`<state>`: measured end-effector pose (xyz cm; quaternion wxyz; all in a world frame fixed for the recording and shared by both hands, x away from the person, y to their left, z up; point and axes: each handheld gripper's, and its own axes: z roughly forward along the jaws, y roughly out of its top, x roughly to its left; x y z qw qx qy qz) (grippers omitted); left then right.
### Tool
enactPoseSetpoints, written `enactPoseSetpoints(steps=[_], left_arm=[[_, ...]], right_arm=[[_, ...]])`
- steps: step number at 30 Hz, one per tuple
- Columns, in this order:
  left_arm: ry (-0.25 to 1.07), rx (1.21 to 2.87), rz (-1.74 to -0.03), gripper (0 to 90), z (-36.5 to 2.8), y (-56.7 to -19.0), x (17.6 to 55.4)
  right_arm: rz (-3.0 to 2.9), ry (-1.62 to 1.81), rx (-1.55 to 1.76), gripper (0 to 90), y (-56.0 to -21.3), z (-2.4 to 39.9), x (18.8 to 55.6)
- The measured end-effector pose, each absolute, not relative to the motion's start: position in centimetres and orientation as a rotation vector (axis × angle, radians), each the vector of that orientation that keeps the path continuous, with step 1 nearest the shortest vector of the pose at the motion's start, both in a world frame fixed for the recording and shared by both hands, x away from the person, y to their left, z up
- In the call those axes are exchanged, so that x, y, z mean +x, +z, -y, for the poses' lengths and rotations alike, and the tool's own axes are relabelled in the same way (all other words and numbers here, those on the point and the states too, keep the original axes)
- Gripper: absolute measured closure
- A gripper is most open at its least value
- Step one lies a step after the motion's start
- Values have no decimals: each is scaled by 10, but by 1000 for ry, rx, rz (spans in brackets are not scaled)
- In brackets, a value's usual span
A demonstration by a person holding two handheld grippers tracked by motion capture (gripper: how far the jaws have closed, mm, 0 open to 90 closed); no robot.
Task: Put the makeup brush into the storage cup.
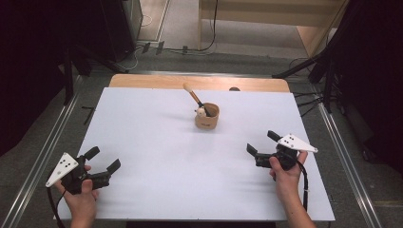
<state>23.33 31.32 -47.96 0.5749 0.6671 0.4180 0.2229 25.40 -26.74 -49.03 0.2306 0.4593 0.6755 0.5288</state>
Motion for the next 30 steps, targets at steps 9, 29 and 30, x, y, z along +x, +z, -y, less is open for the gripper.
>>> enactPoseSetpoints(steps=[9,29,30], left_arm=[[525,1568,-974,18,-312,-479,233],[529,1568,-970,18,-312,-478,231],[529,1568,-970,18,-312,-478,231]], right_arm=[[-1857,1432,1295,0,-497,283,237],[-1807,1434,1334,0,-503,320,196],[-1803,1440,1332,0,-502,322,194]])
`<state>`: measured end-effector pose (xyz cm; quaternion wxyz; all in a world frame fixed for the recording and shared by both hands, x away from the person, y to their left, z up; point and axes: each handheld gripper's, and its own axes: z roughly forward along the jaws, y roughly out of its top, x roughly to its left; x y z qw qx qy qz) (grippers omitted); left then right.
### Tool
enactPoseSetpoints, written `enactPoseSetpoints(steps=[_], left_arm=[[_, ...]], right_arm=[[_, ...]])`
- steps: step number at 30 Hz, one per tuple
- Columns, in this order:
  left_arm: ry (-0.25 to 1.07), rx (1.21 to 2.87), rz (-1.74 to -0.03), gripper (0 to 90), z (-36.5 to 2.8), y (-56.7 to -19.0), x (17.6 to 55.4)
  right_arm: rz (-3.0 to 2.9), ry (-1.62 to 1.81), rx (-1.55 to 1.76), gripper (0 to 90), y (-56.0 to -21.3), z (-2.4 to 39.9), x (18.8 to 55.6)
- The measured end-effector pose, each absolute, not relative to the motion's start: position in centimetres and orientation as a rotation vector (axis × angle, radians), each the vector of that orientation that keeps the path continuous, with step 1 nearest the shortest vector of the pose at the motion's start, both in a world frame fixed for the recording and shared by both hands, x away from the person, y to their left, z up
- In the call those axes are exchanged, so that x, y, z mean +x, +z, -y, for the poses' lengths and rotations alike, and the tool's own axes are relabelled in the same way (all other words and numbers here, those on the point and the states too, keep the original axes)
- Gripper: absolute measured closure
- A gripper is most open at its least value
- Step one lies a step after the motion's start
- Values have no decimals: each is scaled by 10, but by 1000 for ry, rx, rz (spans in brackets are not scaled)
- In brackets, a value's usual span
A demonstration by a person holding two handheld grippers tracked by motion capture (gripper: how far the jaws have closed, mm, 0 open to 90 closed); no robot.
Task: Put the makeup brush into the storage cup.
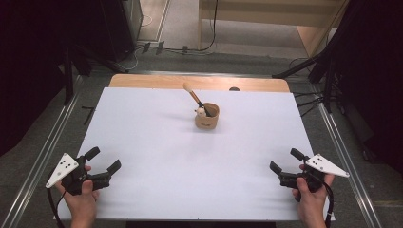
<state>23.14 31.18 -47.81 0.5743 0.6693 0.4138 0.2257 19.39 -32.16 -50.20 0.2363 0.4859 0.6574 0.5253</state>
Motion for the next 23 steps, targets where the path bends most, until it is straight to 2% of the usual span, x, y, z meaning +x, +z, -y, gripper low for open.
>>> enactPoseSetpoints(steps=[14,23], left_arm=[[519,1561,-967,19,-314,-477,232],[521,1565,-964,19,-312,-477,232]], right_arm=[[-1764,1397,1341,0,-500,337,169],[-1750,1406,1356,0,-500,340,169]])
